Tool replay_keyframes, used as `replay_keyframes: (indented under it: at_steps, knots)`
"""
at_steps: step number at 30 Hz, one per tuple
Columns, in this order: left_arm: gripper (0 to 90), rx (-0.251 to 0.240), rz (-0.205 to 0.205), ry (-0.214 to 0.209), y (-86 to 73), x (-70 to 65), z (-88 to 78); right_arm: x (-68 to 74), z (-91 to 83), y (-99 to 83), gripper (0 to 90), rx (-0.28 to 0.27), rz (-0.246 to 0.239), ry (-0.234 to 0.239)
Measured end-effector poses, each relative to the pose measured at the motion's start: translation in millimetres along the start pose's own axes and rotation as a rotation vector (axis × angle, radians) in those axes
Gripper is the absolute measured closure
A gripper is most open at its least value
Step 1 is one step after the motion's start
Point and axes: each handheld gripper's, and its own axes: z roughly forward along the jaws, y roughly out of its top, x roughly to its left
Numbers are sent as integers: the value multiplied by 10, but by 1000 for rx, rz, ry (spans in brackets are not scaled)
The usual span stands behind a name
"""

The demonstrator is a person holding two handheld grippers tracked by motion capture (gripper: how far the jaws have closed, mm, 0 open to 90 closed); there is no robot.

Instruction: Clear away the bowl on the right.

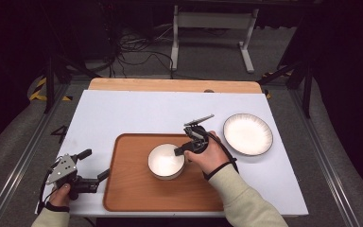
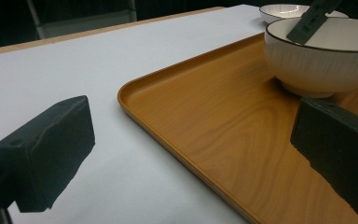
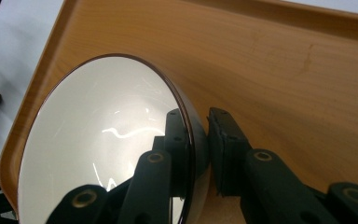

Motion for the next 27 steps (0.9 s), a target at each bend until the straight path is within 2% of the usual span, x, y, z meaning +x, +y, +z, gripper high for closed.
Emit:
replay_keyframes:
  at_steps: [7,10,14,22,27]
  knots:
    - [4,1,0,0,0,0,0,-21,7,-16,785,-2,-6,8]
    - [4,1,0,0,0,0,1,-32,9,-16,776,-1,-40,14]
    - [3,2,0,0,0,-1,1,-55,25,-18,773,-5,-53,28]
    - [4,6,-2,-2,2,2,0,-66,26,-16,708,-6,-80,27]
    - [3,0,0,1,-1,-1,0,-59,-9,-9,653,-45,-122,36]
